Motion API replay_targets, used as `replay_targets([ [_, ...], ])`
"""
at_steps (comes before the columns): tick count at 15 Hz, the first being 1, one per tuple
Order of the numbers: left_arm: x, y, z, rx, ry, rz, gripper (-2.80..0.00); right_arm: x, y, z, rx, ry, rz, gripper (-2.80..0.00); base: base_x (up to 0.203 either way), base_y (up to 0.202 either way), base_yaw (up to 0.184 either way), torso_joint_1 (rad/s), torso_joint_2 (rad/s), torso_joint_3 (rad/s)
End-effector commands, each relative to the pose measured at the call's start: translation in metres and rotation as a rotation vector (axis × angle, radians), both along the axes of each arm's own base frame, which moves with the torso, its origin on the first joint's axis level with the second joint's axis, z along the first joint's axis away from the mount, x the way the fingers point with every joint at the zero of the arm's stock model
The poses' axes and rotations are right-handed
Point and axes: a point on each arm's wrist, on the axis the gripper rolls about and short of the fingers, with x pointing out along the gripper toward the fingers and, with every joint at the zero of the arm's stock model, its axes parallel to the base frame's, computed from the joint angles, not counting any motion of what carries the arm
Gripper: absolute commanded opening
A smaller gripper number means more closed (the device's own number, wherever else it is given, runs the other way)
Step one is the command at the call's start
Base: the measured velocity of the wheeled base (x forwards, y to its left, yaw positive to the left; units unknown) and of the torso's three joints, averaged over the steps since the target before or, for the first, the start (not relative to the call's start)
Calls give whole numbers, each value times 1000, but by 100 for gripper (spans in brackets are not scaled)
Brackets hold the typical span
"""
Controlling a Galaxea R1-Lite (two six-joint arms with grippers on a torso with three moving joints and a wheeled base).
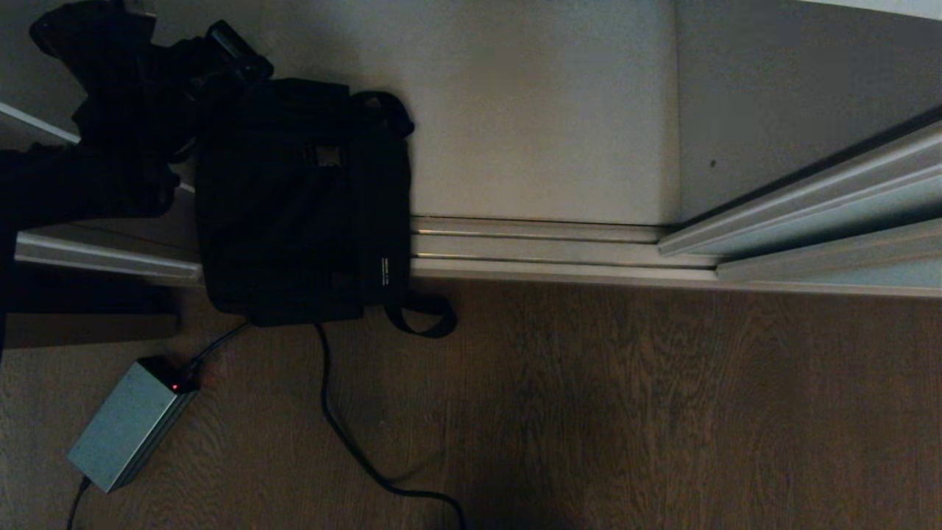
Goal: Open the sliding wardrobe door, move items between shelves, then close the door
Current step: Place the pillow on the lower shelf
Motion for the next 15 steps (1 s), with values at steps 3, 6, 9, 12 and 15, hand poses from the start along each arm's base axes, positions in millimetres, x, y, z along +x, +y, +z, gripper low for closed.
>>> replay_targets([
  [3, 0, -11, -6, -10, 62, 9, -280, 0, 0, 0, 0, -4, 1, -280, 0, 0, 0, 0, 0, 0],
  [6, 17, -21, -37, 84, 259, 30, -280, 0, 0, 0, 0, -4, 1, -280, 0, 0, 0, 0, 0, 0],
  [9, 25, -21, -55, 183, 342, 84, -280, 0, 0, 0, 0, -4, 1, -280, 0, 0, 0, 0, 0, 0],
  [12, 37, -20, -66, 235, 335, 165, -280, 0, 0, 0, 0, -4, 0, -280, 0, 0, 0, 0, 0, 0],
  [15, 42, -18, -72, 232, 341, 241, 0, 0, 0, 0, 0, -4, 1, -280, 0, 0, 0, 0, 0, 0],
])
